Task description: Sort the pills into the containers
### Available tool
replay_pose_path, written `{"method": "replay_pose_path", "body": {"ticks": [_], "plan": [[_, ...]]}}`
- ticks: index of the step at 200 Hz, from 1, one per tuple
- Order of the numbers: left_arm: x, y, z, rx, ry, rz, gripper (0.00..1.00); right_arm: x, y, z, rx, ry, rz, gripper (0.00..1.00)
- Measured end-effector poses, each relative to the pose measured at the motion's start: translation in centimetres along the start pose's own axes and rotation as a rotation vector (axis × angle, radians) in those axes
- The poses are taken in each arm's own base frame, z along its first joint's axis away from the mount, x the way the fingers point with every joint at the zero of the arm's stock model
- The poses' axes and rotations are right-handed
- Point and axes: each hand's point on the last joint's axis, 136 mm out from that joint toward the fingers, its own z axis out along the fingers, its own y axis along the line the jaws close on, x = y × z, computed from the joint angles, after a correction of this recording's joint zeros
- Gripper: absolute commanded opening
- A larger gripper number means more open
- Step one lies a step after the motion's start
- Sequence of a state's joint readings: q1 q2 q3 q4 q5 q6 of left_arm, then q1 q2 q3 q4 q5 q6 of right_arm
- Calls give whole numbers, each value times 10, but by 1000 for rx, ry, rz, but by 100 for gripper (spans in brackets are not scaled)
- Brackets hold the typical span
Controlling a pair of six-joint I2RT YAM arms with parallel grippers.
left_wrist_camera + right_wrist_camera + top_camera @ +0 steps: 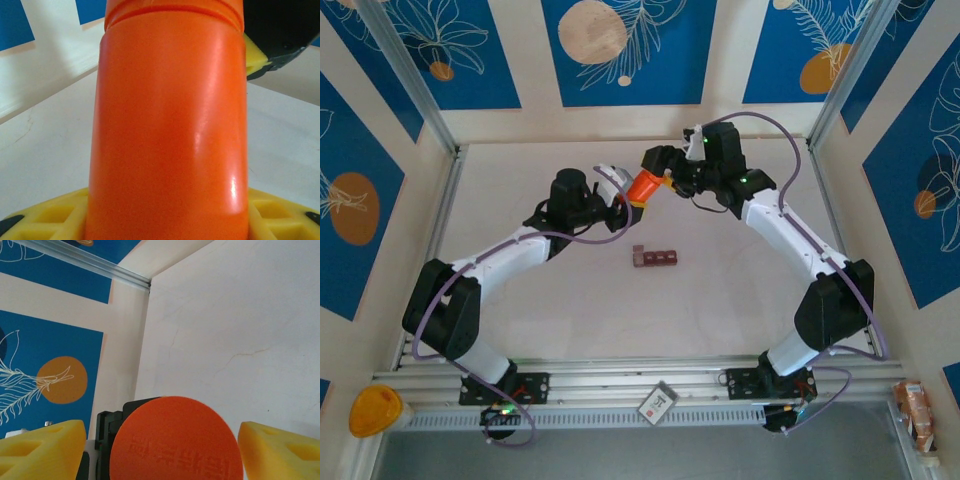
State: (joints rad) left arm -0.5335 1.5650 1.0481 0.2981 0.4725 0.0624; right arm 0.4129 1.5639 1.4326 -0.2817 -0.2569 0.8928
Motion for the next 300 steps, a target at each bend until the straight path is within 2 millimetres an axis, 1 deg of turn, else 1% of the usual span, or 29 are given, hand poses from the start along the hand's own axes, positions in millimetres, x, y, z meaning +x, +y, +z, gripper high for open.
{"method": "replay_pose_path", "body": {"ticks": [8,24,58,68,84,108,135,160,170,180,184,197,211,225,252,300], "plan": [[0,0,0,-3,0,0,0,0,0,0,1,0,2,71],[0,1,0,-3,1,0,0,0,0,0,3,-2,0,69],[0,1,0,-5,1,-1,0,-1,-4,3,13,-1,3,45],[1,1,0,-6,5,-2,0,-1,-5,4,14,-2,2,41],[2,1,0,-8,6,-3,0,-1,-4,4,10,-1,-8,38],[1,2,0,-9,4,-3,0,-1,-1,4,-13,7,-73,37],[-3,1,-1,4,-13,-12,0,-2,7,3,-136,35,-212,40],[-8,-7,-2,60,-33,-59,0,-2,10,-4,-264,60,-301,41],[-11,-10,-3,79,-42,-76,0,-2,13,-7,-303,67,-326,44],[-14,-13,-3,97,-55,-89,0,-3,17,-10,-332,69,-348,51],[-16,-14,-3,101,-59,-92,0,-3,19,-11,-342,68,-357,59],[-19,-15,-4,111,-70,-96,0,-3,22,-13,-356,69,-360,76],[-18,-16,-4,118,-69,-95,0,-5,22,-12,-351,60,-358,86],[-17,-16,-4,116,-65,-89,0,-9,19,-12,-326,45,-329,88],[-10,-10,-3,81,-38,-66,0,-17,11,-14,-251,-1,-243,89],[2,6,-2,-17,7,-3,0,-31,-14,-26,-11,-105,-11,89]]}}
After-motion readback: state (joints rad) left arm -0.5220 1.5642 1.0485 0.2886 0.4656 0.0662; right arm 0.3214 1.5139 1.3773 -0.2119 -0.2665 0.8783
